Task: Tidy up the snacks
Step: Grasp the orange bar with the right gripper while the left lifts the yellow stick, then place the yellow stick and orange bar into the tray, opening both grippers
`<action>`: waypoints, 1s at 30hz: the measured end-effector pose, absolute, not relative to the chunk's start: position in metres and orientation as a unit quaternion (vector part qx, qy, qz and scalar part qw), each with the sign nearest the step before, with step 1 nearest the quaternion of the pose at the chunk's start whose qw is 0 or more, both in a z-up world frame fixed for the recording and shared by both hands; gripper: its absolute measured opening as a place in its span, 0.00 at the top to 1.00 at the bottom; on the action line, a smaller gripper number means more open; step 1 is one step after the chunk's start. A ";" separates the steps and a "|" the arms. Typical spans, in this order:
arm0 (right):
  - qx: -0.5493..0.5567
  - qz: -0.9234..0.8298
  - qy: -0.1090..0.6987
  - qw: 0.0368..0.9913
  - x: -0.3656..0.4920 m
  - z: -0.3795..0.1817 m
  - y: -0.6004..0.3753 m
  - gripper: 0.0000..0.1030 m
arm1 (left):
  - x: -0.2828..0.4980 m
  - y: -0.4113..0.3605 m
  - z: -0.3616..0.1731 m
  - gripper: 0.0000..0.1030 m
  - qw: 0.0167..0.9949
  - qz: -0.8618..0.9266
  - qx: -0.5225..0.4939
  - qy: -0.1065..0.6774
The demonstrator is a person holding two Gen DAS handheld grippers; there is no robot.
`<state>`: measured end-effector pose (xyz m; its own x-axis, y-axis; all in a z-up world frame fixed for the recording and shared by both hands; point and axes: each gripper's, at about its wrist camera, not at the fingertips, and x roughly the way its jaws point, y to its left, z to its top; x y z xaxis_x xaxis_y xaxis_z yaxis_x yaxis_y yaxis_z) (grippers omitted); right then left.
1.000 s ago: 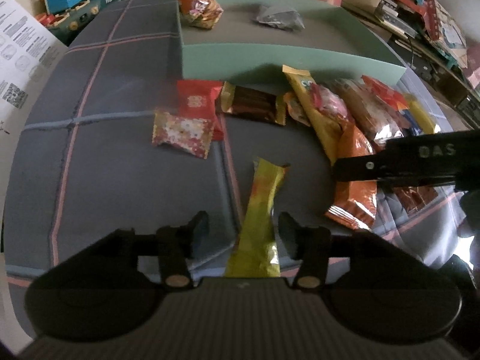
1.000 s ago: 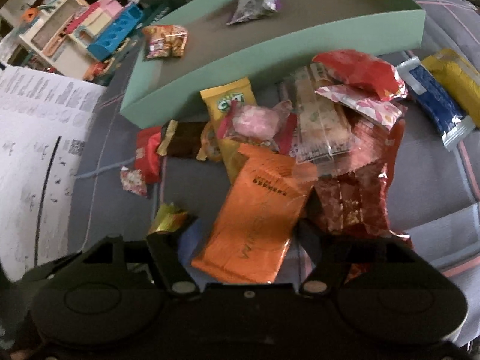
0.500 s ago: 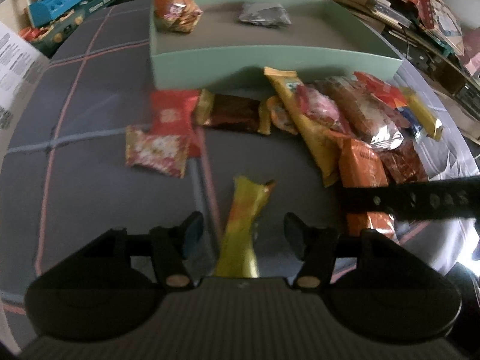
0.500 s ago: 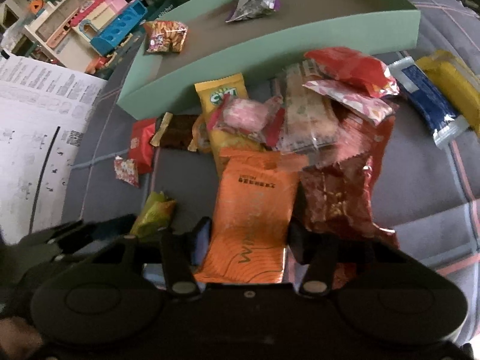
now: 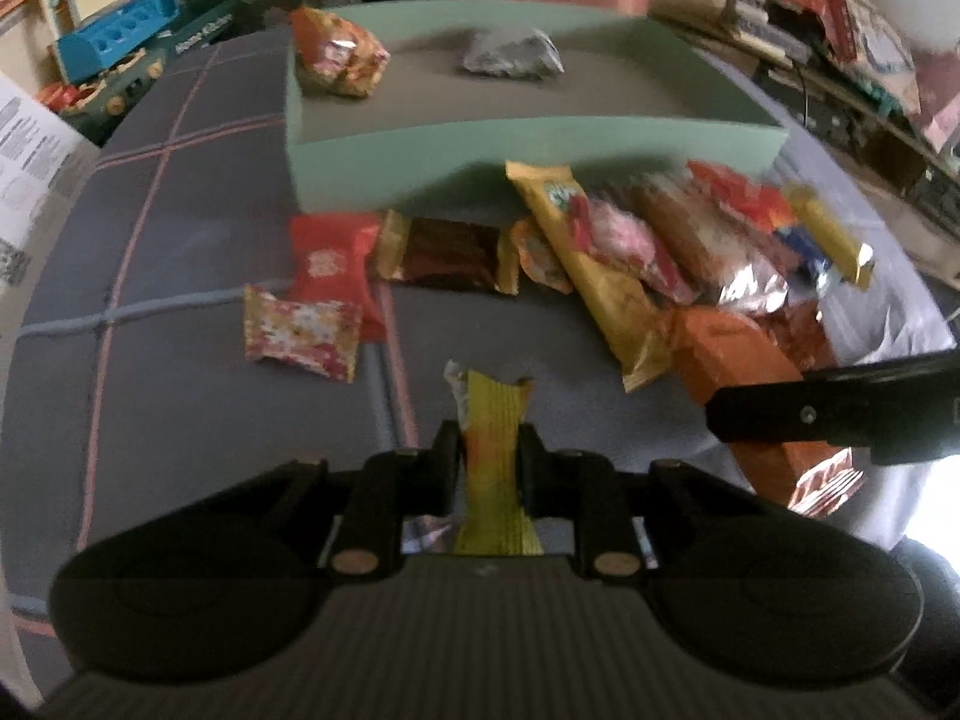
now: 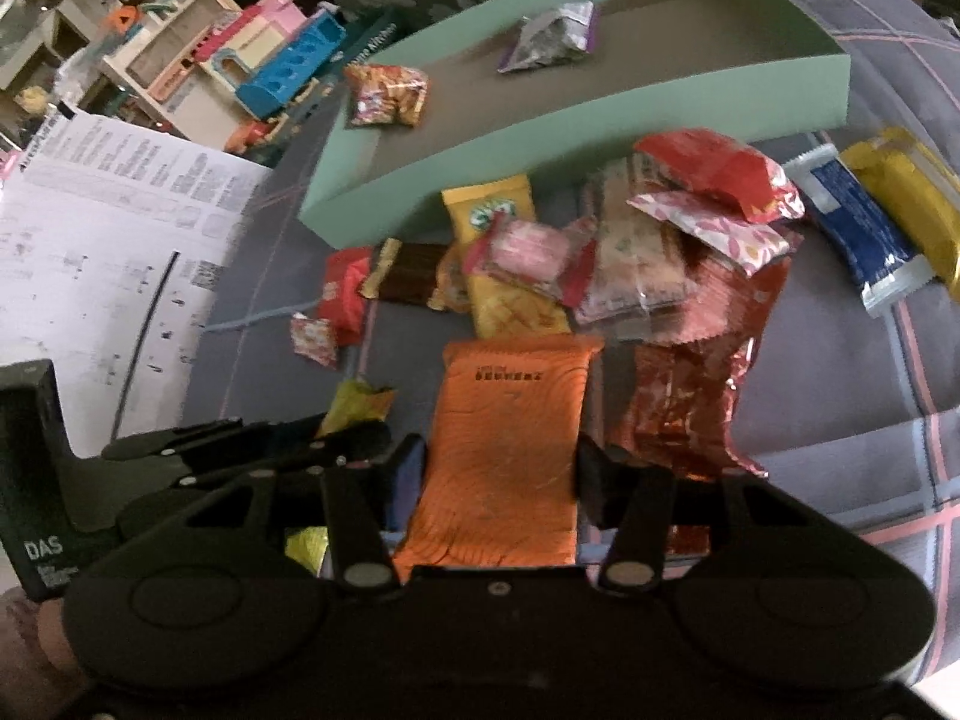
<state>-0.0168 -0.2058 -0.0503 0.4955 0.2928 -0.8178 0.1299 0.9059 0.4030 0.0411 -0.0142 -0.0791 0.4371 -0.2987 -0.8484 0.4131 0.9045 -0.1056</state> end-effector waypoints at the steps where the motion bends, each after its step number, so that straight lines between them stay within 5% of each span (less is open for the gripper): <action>1: 0.213 0.053 0.498 0.839 -0.017 -0.048 -0.206 0.51 | 0.041 -0.011 -0.075 0.82 0.848 -0.209 0.055 0.483; 16: 0.218 0.081 0.447 0.864 0.005 -0.001 -0.209 0.52 | 0.056 0.008 -0.021 0.82 0.871 -0.203 0.014 0.448; 30: 0.174 0.053 0.404 0.897 0.138 0.028 -0.233 0.51 | 0.190 -0.035 0.004 0.82 0.888 -0.186 0.010 0.420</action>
<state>0.1381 -0.2328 0.0281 0.6687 0.2360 -0.7051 0.0447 0.9339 0.3549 0.1898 -0.0345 0.0045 0.5779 -0.3215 -0.7501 0.3377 0.9310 -0.1388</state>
